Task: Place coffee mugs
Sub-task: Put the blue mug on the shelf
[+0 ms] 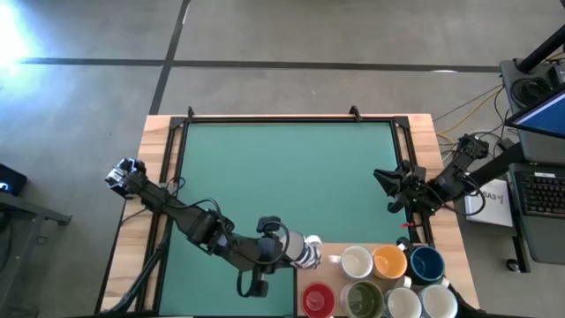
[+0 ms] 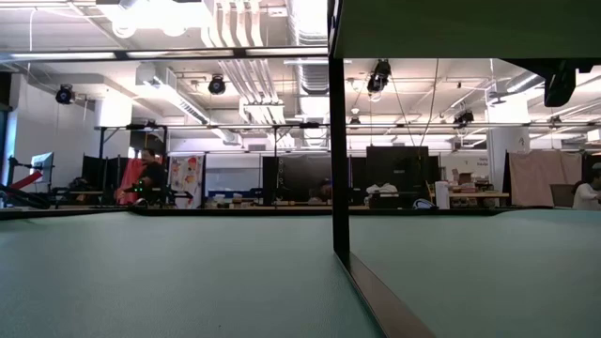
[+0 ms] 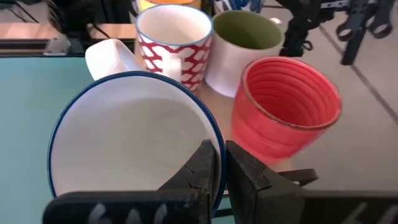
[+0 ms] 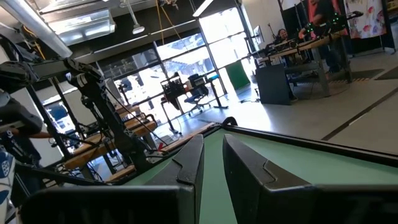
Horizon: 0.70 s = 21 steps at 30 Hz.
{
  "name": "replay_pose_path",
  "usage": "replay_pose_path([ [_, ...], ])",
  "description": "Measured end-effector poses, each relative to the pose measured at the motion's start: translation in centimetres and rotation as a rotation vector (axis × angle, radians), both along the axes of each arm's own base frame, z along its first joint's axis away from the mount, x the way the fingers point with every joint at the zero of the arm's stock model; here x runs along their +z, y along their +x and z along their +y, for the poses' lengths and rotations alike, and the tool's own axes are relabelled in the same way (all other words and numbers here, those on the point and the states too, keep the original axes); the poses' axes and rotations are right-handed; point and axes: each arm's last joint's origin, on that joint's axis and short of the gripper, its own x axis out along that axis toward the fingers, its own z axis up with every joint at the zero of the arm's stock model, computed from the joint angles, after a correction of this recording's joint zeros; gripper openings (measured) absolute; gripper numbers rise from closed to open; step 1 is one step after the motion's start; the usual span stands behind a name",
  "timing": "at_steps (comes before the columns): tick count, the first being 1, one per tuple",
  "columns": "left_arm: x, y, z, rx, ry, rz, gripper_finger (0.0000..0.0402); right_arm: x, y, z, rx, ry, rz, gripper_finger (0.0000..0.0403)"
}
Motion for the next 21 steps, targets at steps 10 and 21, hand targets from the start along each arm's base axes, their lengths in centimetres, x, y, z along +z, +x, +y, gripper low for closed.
replay_pose_path([
  [10,-0.27,0.17,-0.21,0.007,-0.059,0.02,0.0009,0.0,0.0,0.0,0.0,0.0,0.0,0.005],
  [21,-0.13,0.34,-0.32,0.026,-0.113,0.008,0.0016,0.0,0.0,0.0,0.0,0.0,0.0,0.005],
])
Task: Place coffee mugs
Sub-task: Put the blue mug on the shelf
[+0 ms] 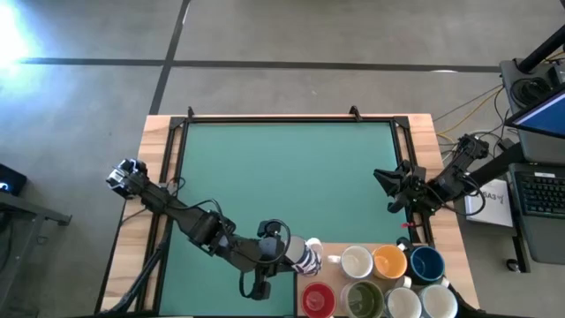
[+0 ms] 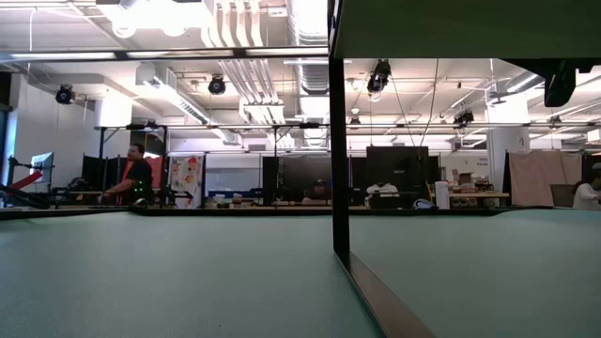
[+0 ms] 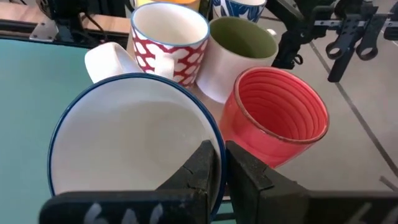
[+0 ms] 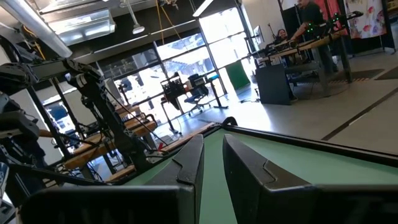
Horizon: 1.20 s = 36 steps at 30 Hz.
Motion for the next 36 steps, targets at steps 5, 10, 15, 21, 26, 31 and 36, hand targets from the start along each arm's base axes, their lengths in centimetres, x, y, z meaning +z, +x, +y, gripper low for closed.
replay_pose_path([
  [5,0.0,0.0,0.0,0.015,-0.023,0.005,0.0017,0.0,0.0,0.0,0.0,0.0,0.0,0.005],
  [10,-0.6,0.4,-0.2,0.03,-0.042,0.021,0.0018,0.0,0.0,0.0,0.0,0.0,0.0,0.005],
  [15,-1.1,0.9,-0.5,0.037,-0.053,0.024,0.0018,0.0,0.0,0.0,0.0,0.0,0.0,0.005],
  [21,-1.1,0.9,-0.4,0.052,-0.076,0.028,0.0019,0.0,0.0,0.0,0.0,0.0,0.0,0.005],
  [26,-1.1,1.0,-0.4,0.059,-0.086,0.03,0.0019,0.0,0.0,0.0,0.0,0.0,0.0,0.005],
  [31,-1.1,1.1,-0.2,0.073,-0.105,0.027,0.0028,0.0,0.0,0.0,0.0,0.0,0.0,0.005],
  [36,-0.7,1.3,-0.2,0.072,-0.122,-0.009,0.0036,0.0,0.0,0.0,0.0,0.0,0.0,0.005],
])
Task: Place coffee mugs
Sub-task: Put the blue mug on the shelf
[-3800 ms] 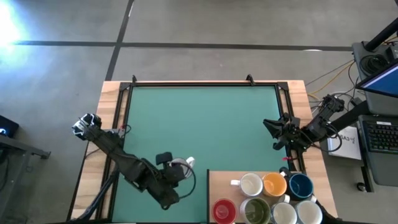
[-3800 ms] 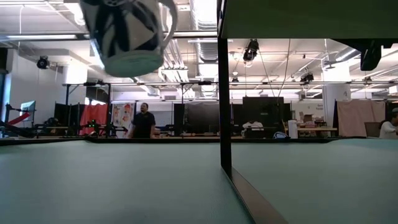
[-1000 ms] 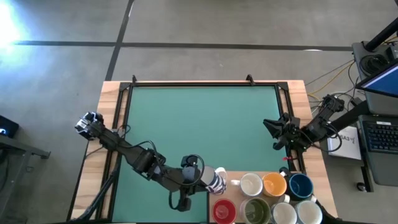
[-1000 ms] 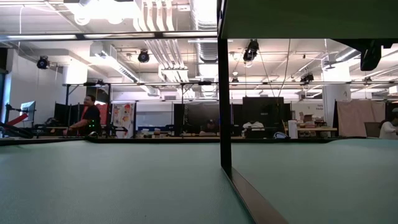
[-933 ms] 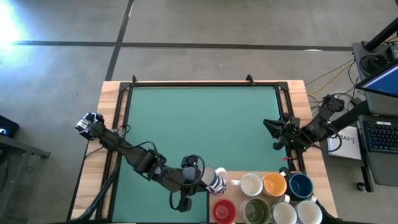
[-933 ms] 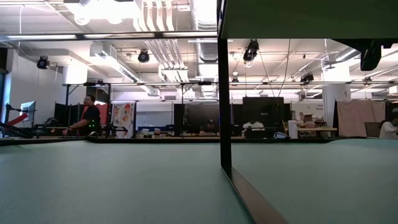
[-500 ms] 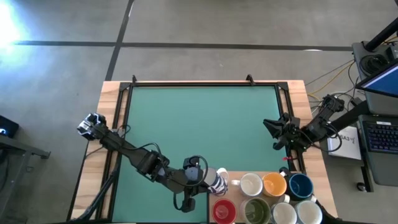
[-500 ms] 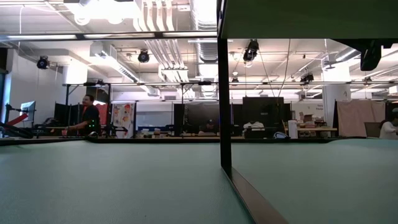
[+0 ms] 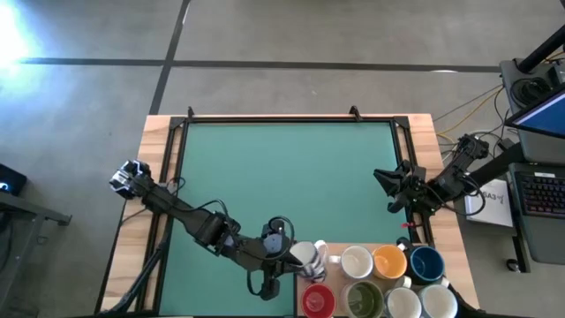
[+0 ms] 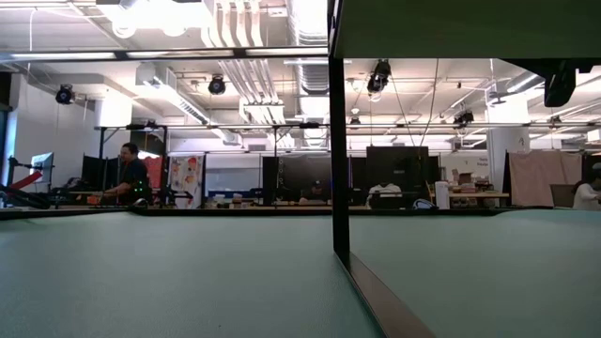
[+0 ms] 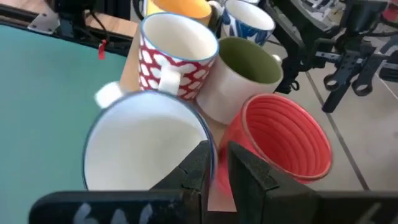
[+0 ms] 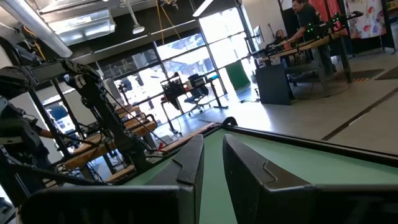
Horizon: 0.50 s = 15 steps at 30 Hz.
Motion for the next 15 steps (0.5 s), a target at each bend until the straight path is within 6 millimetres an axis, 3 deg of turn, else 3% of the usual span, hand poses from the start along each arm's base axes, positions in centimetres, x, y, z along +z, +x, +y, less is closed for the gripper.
replay_pose_path([
  [15,-0.16,0.17,0.49,0.001,0.032,0.012,0.0037,0.0,0.0,0.0,0.0,0.0,0.0,0.005],
])
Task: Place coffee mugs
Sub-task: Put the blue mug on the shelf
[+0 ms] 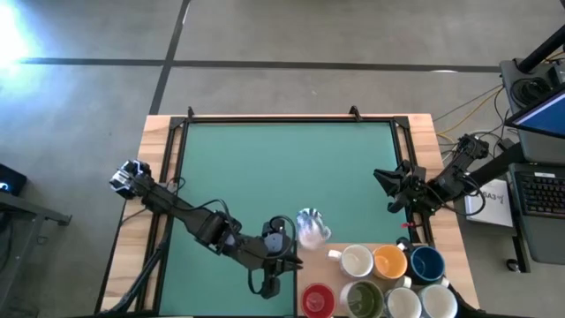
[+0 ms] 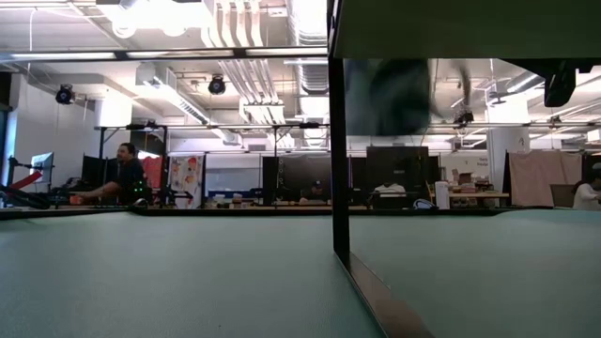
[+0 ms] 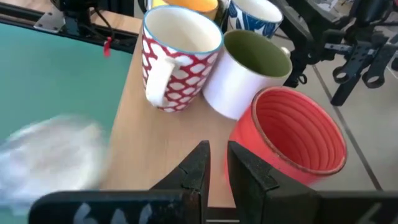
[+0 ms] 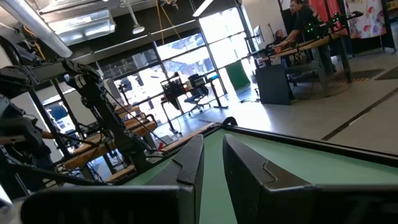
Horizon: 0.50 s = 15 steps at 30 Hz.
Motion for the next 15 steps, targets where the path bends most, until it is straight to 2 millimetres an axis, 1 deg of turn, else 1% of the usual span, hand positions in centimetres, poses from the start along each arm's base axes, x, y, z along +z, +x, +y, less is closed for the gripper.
replay_pose_path([
  [8,-0.2,0.1,0.6,0.033,0.024,0.021,0.0037,0.0,0.0,0.0,0.0,0.0,0.0,0.005],
  [15,0.1,0.7,2.4,0.081,0.023,0.018,0.0041,0.0,0.0,0.0,0.0,0.0,0.0,0.005],
])
